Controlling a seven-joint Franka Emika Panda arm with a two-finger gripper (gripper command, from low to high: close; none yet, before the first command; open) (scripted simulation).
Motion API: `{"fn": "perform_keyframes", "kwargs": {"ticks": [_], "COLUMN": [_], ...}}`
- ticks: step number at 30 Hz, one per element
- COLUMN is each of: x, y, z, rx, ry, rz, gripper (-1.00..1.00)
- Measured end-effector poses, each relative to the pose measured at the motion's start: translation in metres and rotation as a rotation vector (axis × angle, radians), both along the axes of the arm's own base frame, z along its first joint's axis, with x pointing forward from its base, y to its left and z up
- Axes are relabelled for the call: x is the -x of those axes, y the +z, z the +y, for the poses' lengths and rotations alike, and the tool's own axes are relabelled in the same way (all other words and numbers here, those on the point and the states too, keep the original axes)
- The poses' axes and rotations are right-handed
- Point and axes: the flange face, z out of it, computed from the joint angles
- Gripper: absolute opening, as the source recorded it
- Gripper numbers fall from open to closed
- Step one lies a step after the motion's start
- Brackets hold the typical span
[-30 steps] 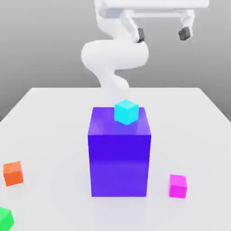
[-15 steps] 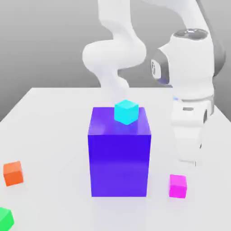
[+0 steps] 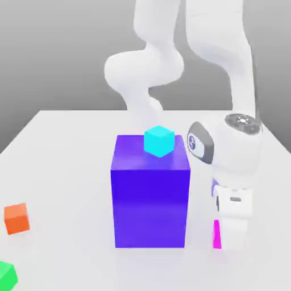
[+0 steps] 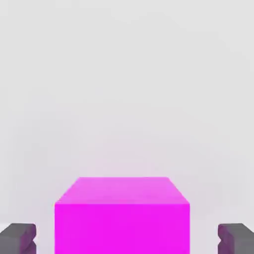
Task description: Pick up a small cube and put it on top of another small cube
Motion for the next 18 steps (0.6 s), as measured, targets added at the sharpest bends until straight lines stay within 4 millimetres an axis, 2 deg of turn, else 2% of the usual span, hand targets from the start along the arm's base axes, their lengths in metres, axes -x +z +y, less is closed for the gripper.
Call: {"fn": "perform_keyframes", "kwargs": {"ticks": [5, 13, 15, 18], "x": [0.000, -0.001, 0.002, -0.019], "y": [0.001, 0.057, 0.064, 0.068], "z": [0.000, 0.000, 0.005, -0.010], "rx": [0.001, 0.001, -0.009, -0.022], "ry": [0.000, 0.001, 0.000, -0.080], "rz": [0.001, -0.001, 0.009, 0.028], "gripper": [-1.00, -1.00, -1.00, -1.00]}}
